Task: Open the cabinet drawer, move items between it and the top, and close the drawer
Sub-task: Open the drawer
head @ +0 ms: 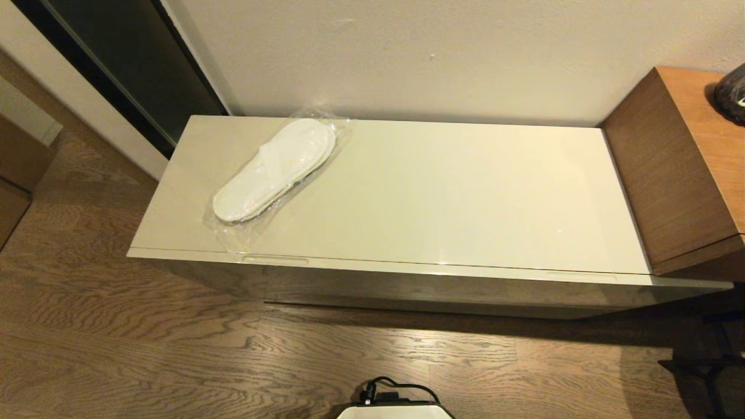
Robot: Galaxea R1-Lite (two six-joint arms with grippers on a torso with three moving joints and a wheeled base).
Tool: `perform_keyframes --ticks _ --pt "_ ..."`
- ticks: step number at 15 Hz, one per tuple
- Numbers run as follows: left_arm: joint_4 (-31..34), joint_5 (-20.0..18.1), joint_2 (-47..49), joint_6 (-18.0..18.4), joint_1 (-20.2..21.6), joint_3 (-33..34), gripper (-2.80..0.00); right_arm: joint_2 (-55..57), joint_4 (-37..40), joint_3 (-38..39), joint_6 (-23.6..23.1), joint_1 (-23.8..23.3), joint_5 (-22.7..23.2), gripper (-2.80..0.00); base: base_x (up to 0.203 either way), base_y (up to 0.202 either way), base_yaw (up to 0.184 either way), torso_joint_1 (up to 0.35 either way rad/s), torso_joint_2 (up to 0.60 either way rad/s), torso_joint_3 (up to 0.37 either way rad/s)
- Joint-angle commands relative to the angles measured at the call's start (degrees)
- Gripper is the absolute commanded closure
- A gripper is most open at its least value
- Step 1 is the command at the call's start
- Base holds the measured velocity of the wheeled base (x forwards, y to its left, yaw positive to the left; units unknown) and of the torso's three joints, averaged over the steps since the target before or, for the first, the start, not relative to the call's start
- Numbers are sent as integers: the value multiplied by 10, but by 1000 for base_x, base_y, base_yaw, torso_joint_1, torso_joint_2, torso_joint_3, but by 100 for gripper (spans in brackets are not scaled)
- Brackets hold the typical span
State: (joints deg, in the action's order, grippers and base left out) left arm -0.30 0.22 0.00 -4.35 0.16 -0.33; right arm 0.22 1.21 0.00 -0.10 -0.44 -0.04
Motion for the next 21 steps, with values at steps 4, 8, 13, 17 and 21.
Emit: perform_keyframes --ticks 4,8,13,17,21 --pt "0 0 1 -1 0 0 0 0 0 1 -1 0 0 0 0 0 0 0 0 0" --pt "0 0 1 -2 0 1 0 0 0 1 -1 0 0 0 0 0 0 0 0 0" --pt "0 0 1 -2 0 0 0 0 0 1 -3 0 0 0 0 0 0 0 0 0" --pt "21 1 15 3 0 -49 0 0 0 1 -2 0 0 0 0 0 0 0 0 0" --pt "109 -18 219 -64 0 -241 0 0 0 1 -3 0 1 0 0 0 0 0 0 0"
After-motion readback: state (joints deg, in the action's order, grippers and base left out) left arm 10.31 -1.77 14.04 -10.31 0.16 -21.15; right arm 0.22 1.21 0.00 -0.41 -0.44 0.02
